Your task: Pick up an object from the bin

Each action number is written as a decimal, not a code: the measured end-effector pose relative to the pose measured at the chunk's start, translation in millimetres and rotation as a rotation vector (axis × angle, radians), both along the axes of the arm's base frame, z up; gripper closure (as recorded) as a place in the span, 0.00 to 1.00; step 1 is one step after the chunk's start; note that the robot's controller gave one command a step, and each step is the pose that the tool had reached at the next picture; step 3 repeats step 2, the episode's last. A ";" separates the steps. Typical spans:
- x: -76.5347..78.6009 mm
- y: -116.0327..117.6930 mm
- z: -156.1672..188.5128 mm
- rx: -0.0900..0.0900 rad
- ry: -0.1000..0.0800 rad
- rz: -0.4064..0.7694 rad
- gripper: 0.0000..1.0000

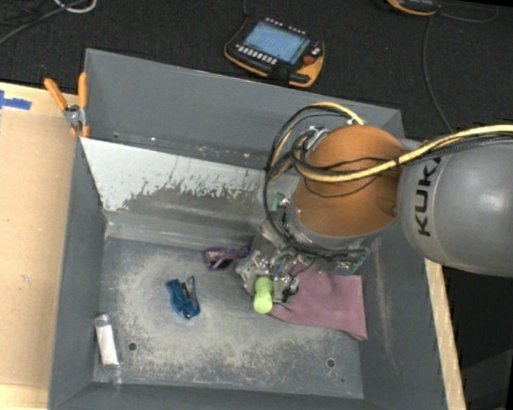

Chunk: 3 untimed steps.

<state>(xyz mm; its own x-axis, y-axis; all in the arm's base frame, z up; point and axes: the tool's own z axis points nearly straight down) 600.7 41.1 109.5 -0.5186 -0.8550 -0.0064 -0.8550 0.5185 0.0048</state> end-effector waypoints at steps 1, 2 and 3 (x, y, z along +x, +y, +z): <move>-0.9 0.4 32.0 0.001 0.004 -0.003 1.00; -0.3 1.2 66.3 0.002 0.002 -0.006 1.00; -0.3 1.2 66.3 0.002 0.002 -0.006 1.00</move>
Offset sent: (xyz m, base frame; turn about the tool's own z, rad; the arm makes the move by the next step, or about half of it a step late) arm -0.0004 0.0003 0.0766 0.0019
